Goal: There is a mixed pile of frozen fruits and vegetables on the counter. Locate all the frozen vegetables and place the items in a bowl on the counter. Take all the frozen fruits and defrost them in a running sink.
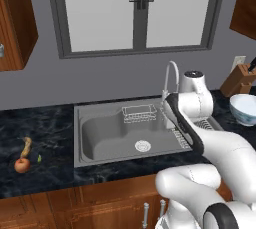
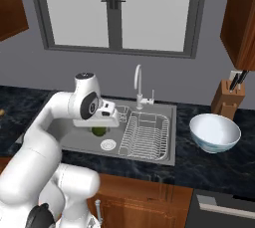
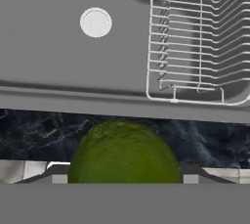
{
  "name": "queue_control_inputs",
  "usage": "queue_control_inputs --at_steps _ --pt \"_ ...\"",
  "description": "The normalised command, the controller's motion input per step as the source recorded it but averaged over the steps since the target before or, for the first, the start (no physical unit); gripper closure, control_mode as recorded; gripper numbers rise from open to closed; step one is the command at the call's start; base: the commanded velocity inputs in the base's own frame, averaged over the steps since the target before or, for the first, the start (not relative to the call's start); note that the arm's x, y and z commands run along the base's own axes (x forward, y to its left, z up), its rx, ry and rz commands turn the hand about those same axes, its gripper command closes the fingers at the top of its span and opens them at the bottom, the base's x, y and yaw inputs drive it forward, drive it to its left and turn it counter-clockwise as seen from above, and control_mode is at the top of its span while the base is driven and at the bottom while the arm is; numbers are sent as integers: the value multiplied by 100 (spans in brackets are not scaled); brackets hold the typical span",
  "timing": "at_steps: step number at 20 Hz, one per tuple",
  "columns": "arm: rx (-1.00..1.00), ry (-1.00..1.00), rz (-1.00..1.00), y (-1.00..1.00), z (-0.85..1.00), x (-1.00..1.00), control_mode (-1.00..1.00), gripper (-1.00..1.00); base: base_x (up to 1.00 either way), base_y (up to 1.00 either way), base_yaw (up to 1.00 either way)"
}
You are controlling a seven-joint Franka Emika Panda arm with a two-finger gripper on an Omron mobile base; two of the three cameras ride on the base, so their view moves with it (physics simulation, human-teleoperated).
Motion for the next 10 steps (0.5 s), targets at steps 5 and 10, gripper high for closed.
queue_control_inputs --at_steps 5,10 --pt "0 -1 -20 -54 9 -27 -100 100 0 0 0" --pt "0 -1 -52 -81 3 0 -100 100 0 0 0"
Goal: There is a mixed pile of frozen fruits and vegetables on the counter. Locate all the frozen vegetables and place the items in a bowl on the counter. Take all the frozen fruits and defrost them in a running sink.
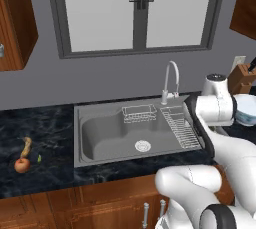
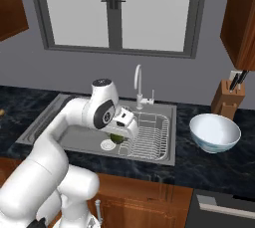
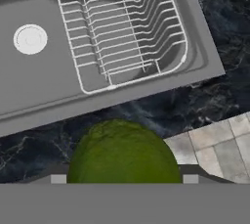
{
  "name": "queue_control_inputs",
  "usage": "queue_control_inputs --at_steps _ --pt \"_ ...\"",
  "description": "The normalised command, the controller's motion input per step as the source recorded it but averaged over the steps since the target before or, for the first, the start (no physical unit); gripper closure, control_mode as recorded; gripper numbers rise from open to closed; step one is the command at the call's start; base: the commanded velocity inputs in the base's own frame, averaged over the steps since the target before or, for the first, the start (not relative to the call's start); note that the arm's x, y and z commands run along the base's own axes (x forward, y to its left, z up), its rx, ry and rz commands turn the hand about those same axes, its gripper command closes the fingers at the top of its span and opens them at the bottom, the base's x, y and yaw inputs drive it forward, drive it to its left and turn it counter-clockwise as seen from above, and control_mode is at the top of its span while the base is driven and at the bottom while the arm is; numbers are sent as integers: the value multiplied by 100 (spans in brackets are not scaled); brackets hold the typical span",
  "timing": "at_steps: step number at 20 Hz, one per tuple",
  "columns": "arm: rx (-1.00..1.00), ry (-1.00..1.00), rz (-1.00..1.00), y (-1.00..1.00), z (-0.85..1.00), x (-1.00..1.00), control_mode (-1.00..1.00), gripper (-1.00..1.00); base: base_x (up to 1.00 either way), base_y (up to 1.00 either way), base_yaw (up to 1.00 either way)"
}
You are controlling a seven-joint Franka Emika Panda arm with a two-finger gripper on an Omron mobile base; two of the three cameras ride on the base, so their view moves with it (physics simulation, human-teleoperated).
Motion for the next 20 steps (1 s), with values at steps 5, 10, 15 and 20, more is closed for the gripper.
queue_control_inputs --at_steps 5,10,15,20 --pt "-1 -18 -40 -54 10 7 -100 100 0 0 0" --pt "-15 -11 -21 -47 31 15 -100 100 0 0 0" --pt "-11 2 -9 -47 43 24 -100 100 0 0 0" --pt "1 6 -9 -70 29 25 -100 100 0 0 0"
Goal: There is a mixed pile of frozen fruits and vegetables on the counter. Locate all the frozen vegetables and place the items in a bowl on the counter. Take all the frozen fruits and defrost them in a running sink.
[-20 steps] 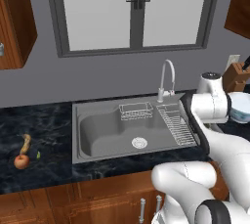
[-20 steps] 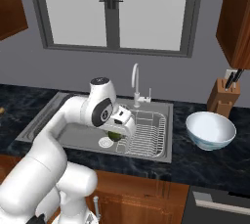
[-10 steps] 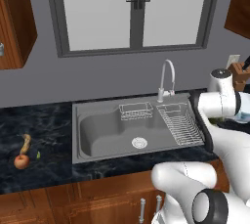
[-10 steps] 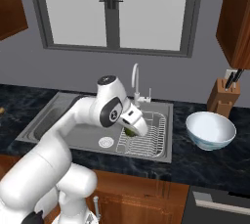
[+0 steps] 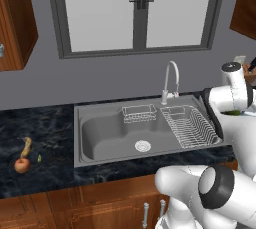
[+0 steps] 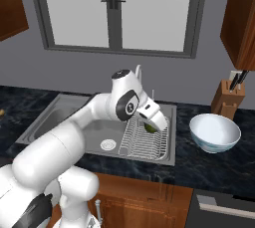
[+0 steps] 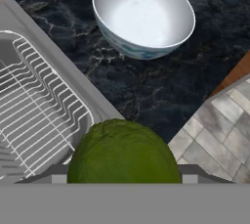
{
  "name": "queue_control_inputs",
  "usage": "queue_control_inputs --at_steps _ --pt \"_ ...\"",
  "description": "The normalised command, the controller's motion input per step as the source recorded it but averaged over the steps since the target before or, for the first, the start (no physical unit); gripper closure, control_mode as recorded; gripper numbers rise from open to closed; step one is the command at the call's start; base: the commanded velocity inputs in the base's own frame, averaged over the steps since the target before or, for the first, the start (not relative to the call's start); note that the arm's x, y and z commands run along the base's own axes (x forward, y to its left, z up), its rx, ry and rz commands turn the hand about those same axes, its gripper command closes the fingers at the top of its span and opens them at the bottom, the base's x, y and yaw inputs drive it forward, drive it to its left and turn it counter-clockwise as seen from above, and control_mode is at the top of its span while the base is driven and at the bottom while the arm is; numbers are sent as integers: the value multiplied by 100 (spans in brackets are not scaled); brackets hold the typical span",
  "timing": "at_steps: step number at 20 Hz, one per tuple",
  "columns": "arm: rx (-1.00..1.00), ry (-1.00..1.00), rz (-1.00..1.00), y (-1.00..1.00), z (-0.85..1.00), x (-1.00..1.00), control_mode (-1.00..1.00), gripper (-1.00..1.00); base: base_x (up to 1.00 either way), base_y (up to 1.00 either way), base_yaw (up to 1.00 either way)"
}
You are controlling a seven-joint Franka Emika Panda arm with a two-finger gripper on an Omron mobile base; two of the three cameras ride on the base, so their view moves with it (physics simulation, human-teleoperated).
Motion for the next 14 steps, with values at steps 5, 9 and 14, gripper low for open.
queue_control_inputs --at_steps 5,9,14 --pt "0 0 -9 -75 36 24 -100 100 0 0 0" --pt "0 0 -12 -82 9 45 -100 100 0 0 0" --pt "0 0 -5 -55 -2 46 -100 100 0 0 0"
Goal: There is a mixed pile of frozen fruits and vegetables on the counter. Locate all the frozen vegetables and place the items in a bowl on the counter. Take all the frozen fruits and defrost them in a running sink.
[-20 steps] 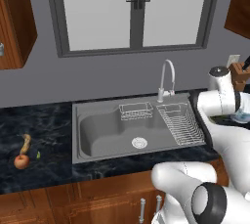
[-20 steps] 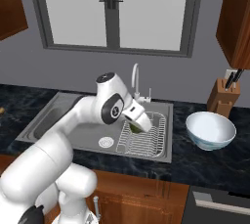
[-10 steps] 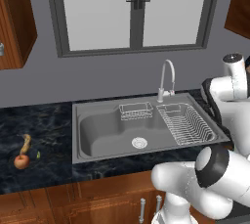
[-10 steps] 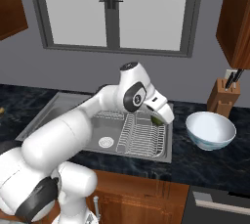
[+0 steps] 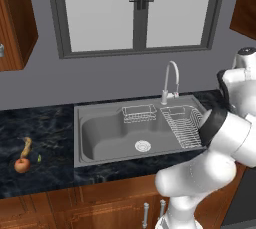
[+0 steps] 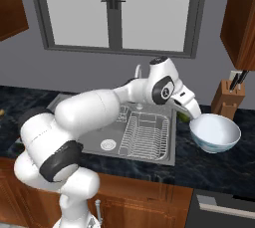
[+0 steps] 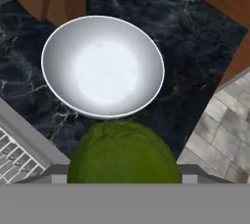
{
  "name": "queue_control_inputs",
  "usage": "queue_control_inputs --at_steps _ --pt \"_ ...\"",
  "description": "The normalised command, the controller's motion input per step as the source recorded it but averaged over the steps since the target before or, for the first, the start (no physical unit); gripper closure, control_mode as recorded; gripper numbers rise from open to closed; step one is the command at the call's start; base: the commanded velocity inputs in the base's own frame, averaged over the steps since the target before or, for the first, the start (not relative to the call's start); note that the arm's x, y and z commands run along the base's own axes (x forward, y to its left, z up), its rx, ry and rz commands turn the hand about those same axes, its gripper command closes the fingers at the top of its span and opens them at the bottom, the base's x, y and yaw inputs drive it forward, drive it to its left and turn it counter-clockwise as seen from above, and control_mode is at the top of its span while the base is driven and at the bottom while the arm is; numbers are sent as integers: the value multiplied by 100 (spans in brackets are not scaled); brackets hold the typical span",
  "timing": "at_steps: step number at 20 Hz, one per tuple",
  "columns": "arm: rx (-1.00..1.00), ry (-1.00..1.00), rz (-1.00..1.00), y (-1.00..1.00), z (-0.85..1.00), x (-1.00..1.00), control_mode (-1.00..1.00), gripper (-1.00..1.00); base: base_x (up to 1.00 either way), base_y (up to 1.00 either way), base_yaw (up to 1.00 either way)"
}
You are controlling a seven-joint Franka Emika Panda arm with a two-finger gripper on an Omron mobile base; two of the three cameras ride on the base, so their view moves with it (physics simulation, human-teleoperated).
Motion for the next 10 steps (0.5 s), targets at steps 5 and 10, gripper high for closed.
queue_control_inputs --at_steps 5,10 --pt "0 5 -8 -41 -6 77 -100 100 0 0 0" --pt "3 0 -8 -53 -28 37 -100 100 0 0 0"
